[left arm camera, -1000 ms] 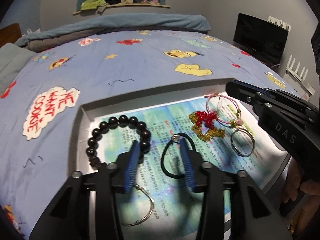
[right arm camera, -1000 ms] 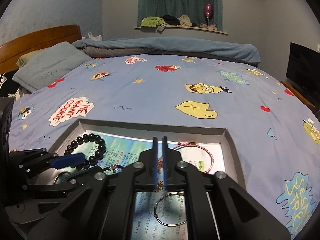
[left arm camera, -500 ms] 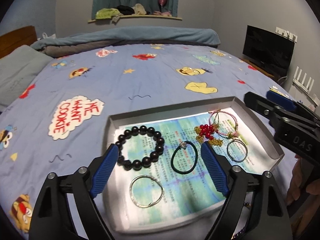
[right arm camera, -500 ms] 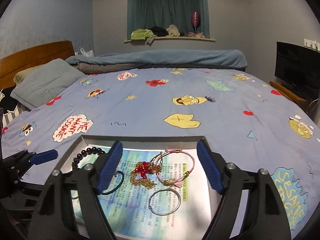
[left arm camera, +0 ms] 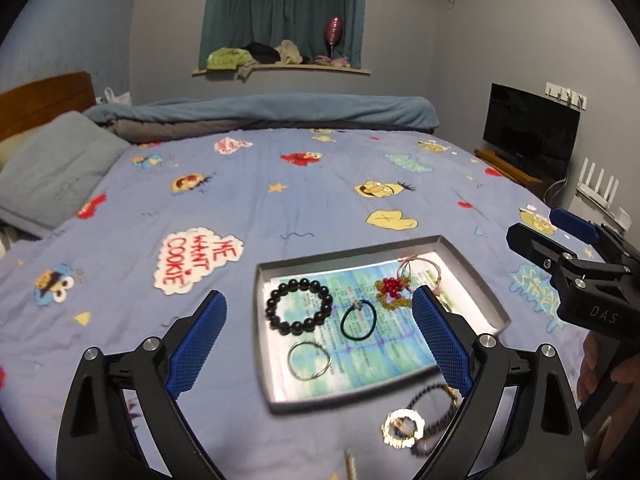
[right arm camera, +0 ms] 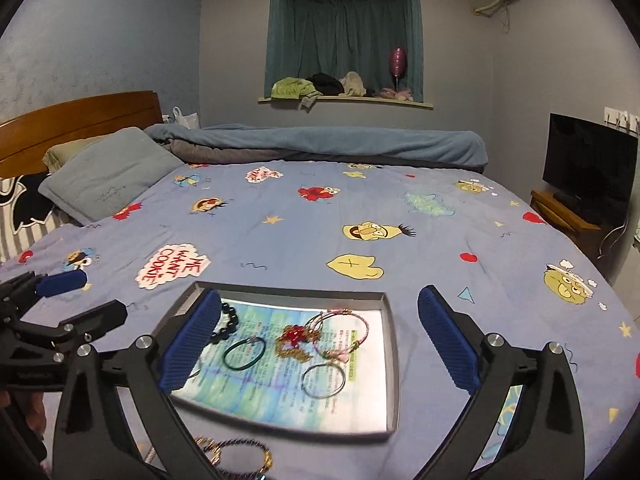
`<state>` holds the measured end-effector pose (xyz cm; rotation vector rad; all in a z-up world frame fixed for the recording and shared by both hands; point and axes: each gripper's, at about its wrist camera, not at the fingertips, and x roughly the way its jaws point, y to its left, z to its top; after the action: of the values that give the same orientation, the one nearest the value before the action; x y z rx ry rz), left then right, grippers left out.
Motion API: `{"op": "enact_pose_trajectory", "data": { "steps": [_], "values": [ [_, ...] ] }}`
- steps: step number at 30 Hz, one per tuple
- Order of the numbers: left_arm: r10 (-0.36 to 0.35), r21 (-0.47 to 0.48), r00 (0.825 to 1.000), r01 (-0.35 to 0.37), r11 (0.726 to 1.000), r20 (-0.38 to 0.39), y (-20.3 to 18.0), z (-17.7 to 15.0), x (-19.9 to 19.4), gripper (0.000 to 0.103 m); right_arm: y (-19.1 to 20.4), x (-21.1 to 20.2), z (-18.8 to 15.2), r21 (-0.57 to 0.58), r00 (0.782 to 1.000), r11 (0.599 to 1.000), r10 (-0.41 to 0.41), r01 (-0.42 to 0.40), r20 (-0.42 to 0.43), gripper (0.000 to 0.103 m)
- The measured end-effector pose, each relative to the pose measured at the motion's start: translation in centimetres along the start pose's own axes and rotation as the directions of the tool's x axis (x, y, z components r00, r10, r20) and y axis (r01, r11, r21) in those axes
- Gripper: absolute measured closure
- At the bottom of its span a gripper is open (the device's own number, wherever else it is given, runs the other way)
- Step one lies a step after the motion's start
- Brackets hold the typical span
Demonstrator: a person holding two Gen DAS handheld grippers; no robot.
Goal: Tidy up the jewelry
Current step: 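Move both open tools back over the remaining jewelry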
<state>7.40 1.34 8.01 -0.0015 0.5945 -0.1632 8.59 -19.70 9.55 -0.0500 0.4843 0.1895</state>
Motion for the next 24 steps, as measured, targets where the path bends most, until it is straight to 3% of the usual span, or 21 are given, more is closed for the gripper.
{"op": "enact_pose_trajectory", "data": {
  "steps": [11, 18, 24],
  "values": [
    [0.021, -0.008, 0.999, -0.020, 1.000, 0.037, 1.4, -1.5, -7.1, 0.007, 1.1, -5.6, -1.1, 0.007, 0.999, 0.999, 0.041, -0.041, -0.034, 0.006],
    [0.086, 0.021, 0.996, -0.086, 0.996, 0.009, 1.4, -3.9, -7.6, 0.006, 1.3, -6.8, -3.5, 0.013, 0.997, 0.999, 0.044, -0.043, -0.066, 0.006],
    [0.081, -0.032, 0.995, -0.083, 0.996, -0.065, 2.8, -6.7, -5.7, 0.006, 1.4, -5.8, -6.0, 0.038, 0.992, 0.998, 0.052, -0.048, -0.111, 0.006]
  ]
}}
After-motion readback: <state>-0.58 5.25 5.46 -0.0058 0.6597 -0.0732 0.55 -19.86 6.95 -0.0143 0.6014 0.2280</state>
